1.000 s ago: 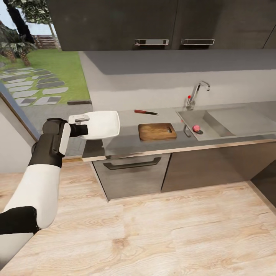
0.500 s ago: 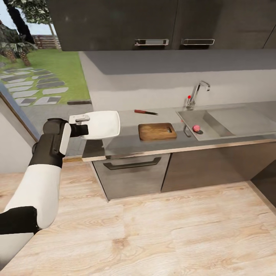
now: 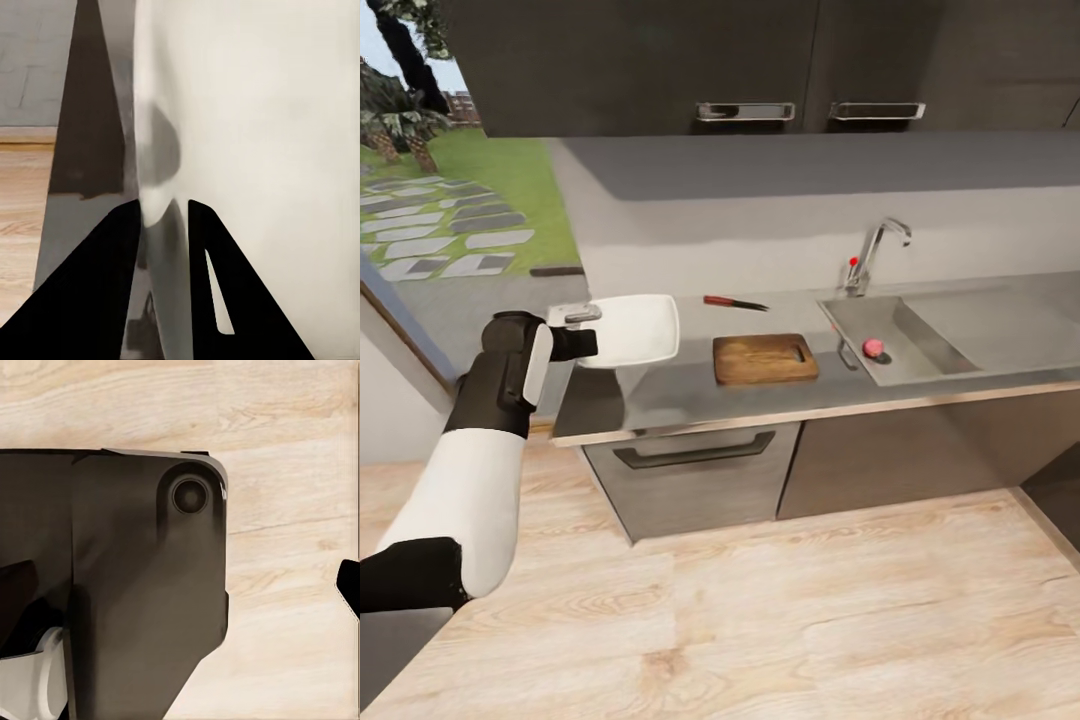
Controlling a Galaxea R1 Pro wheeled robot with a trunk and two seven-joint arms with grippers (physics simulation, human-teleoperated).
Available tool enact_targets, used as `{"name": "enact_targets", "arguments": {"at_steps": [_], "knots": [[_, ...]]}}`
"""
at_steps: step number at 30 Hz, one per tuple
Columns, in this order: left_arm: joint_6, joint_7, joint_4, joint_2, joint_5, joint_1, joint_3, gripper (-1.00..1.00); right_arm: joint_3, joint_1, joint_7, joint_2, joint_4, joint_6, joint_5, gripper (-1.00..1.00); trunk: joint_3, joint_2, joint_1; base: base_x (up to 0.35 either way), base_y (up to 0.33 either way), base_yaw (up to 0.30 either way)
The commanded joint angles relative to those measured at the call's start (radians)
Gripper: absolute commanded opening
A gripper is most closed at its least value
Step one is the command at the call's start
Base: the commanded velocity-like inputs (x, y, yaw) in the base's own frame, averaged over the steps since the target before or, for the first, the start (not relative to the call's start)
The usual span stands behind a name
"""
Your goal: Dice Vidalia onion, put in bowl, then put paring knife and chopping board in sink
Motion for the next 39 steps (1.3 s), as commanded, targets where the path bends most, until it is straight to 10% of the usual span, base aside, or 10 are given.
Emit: {"name": "enact_targets", "arguments": {"at_steps": [1,39], "knots": [[0.004,0.002,0.002,-0.001,0.002,-0.001,0.001,-1.0,0.001,0.0,-0.003,0.0,0.0,-0.003,0.001,1.0,-0.002,-0.002,0.001,0.183,-0.129,0.0],[0.002,0.002,0.04,-0.008,0.0,-0.001,0.001,-1.0,0.001,0.0,-0.003,0.002,0.0,-0.003,0.001,1.0,-0.047,-0.002,0.001,0.058,-0.024,0.0]]}}
